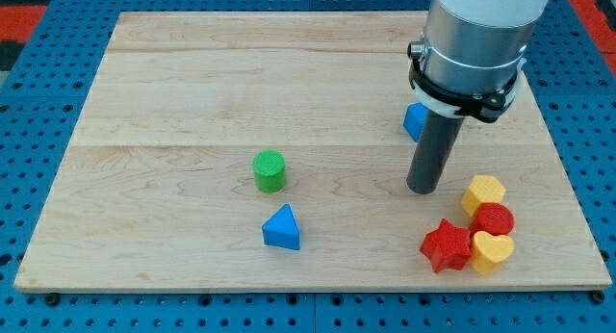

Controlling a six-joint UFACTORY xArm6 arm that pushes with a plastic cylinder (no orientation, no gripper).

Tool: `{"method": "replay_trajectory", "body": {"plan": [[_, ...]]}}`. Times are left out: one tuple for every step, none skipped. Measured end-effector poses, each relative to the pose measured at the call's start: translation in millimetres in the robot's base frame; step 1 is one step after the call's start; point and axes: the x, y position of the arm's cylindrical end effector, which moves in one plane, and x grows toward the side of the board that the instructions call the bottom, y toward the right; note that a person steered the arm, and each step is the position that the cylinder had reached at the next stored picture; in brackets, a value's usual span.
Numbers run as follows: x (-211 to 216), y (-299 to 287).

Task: Place the green star vertically above to the green circle

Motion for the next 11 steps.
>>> {"method": "replay_trajectory", "body": {"plan": [[0,-8],[0,-25],[0,-32],[-22,3],[-63,43],[-57,76],[-86,111],[-106,85],[-123,38],[-146,-7],[-169,-29]]}}
